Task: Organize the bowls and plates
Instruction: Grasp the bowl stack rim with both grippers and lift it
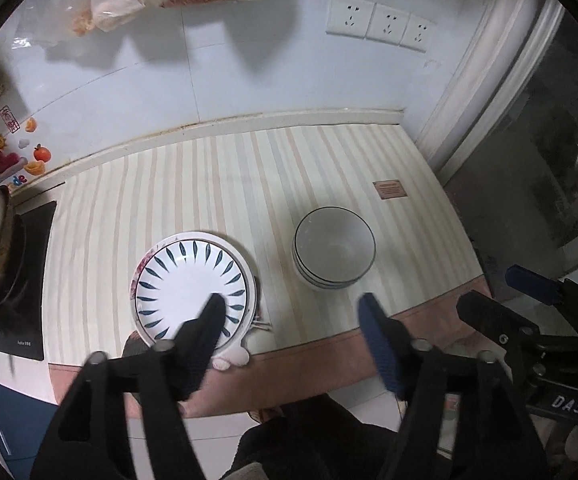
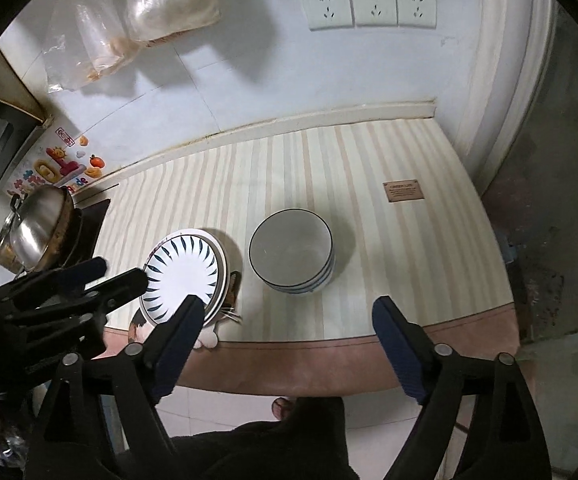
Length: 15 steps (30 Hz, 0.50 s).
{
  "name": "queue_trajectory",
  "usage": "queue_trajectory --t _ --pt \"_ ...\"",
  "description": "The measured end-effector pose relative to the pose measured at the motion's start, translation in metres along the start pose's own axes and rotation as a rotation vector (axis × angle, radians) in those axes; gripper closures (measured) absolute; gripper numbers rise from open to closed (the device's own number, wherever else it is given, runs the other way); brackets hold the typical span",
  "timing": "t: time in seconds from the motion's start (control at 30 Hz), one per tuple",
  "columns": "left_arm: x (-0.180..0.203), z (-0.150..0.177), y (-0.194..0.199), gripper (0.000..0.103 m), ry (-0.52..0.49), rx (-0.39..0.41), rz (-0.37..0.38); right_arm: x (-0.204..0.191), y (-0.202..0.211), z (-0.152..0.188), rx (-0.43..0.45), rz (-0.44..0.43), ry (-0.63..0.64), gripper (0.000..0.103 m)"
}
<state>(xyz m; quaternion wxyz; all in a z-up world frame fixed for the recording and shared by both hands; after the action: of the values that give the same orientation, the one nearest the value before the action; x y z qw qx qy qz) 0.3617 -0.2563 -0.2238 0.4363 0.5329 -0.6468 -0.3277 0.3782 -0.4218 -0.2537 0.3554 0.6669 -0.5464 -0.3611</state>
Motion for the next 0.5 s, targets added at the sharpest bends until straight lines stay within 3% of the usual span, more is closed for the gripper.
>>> queue_trajectory --t 0.03,0.17,0.5 --pt "0.0 0.002 0.004 0.022 -0.003 0.003 0.001 -0.001 0.006 0.002 0.005 0.006 0.001 0.012" --pt "-0.002 0.008 0.015 0.012 0.002 0.014 0.012 -0.005 0.019 0.008 0.025 0.016 0.004 0.01" --pt "-0.002 0.011 0.023 0.006 0.015 0.03 0.04 -0.009 0.035 0.011 0.055 0.033 0.009 0.006"
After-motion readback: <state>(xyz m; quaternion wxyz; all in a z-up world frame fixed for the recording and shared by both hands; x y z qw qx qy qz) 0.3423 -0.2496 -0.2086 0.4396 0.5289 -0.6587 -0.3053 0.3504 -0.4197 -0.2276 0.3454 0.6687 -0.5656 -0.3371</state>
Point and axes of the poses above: each gripper's, at about its wrist camera, not at the fingertips, and y roughly against the way its jaws point, x to its right, z to its underside, the point moved 10 cm from there along -y, roughly the way its jaws point, and after that the axes turned 12 degrees about y, right-handed, at the moved point
